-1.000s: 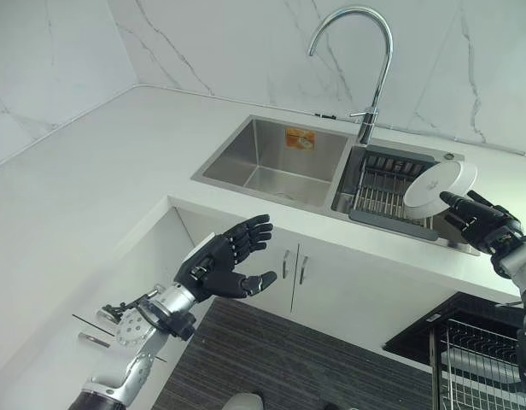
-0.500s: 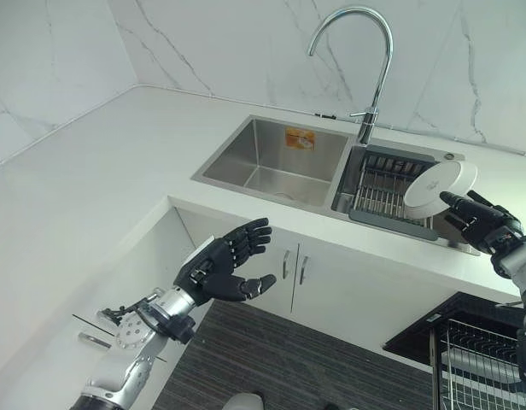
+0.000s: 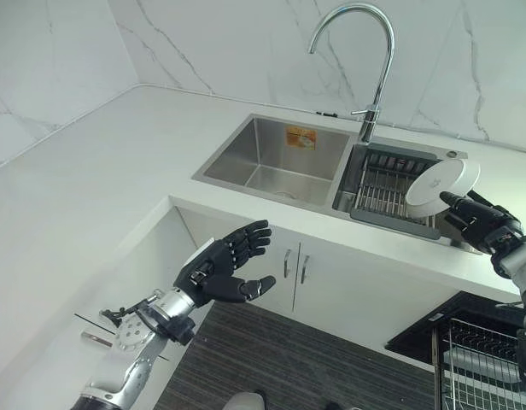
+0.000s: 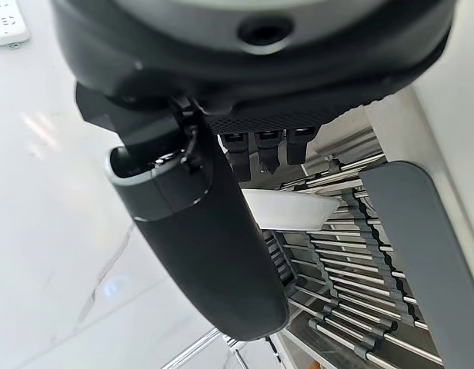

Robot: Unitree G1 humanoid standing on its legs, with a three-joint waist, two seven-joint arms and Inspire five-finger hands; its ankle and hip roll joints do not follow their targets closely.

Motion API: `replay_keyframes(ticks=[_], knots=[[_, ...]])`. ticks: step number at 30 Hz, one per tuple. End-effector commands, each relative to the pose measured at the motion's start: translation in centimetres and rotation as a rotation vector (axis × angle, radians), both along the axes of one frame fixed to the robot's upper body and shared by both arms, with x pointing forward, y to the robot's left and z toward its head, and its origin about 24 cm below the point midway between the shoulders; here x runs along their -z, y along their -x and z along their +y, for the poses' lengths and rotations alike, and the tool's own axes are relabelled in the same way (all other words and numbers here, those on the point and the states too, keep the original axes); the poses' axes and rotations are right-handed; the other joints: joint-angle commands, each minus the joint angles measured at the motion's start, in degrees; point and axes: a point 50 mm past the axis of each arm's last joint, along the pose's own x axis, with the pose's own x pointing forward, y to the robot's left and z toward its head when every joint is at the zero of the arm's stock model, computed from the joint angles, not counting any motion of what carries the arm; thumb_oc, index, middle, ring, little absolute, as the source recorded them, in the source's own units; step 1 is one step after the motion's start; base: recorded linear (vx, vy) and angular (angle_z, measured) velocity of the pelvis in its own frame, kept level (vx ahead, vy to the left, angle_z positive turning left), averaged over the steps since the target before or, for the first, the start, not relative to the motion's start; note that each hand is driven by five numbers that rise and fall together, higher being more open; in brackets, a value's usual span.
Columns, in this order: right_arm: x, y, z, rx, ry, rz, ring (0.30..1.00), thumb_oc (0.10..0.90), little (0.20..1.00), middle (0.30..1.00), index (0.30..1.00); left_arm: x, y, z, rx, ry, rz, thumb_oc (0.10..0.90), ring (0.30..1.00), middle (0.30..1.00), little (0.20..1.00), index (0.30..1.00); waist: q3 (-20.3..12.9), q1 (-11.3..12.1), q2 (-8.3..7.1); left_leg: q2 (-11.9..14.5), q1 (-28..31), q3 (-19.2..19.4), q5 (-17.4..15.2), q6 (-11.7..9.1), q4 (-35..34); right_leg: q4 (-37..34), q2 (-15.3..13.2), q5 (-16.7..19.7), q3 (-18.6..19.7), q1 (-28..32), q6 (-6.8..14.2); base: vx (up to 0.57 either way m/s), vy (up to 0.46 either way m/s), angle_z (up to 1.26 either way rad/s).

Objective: Place the dishes in the dishwasher.

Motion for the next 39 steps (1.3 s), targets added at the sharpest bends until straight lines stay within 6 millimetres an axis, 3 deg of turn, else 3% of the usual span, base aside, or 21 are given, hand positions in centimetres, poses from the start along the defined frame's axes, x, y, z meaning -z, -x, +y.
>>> replay_keyframes(ticks=[1,10,39], knots=[[-7.3,-1.0,-1.4,0.012,0.065,-0.252,0.9,0.8,0.9,0.9,0.9,-5.6,-0.2,-0.7,0.059,0.081,-0.256,0.8,0.9,0.9,0.9,0.9,-3.03,1.3,-0.02,7.02,0.34,3.55,-6.58,-5.29,5.77,0.57,-0.54,-6.11,2.8,2.17,3.53,0.04,-0.004,0.03],[-6.9,-0.9,-1.5,0.016,0.066,-0.253,0.9,0.8,0.9,0.9,0.9,-5.4,0.0,-0.7,0.053,0.078,-0.247,0.8,0.9,0.9,0.9,0.9,-2.95,1.41,-0.11,6.88,0.32,3.17,-6.42,-5.18,5.77,0.57,-0.35,-6.23,2.77,2.58,3.28,0.06,-0.009,0.03],[-9.7,-1.4,-1.6,0.093,0.121,-0.328,0.9,0.8,0.9,0.9,0.9,-4.4,0.4,-0.7,0.037,0.075,-0.204,0.8,0.9,0.9,0.9,0.9,-2.77,2.97,0.16,6.99,-0.69,1.41,-5.24,-5.85,5.77,0.57,0.03,-6.94,1.99,3.16,2.5,0.02,-0.003,0.02]])
